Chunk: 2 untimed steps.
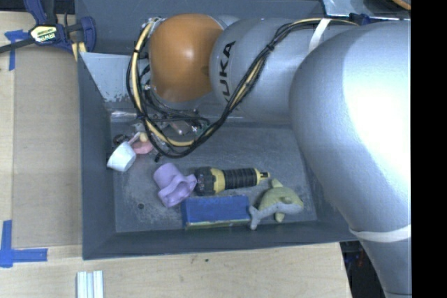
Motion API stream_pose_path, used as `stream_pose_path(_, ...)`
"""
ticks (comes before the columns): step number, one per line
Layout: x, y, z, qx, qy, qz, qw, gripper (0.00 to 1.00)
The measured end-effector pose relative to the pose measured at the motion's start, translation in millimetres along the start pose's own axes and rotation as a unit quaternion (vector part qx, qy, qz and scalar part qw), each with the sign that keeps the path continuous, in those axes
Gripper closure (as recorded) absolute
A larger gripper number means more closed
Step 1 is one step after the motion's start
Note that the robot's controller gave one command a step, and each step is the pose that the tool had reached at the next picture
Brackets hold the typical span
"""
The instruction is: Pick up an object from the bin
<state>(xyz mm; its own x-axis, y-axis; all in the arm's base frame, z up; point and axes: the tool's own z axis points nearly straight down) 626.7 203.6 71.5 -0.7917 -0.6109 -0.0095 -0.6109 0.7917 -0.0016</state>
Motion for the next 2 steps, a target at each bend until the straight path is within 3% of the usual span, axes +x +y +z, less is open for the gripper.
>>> stream_pose_path(2,0.3,-0.5,-4.7,0.000,-0.0006,0.001,1.0000,1.00)
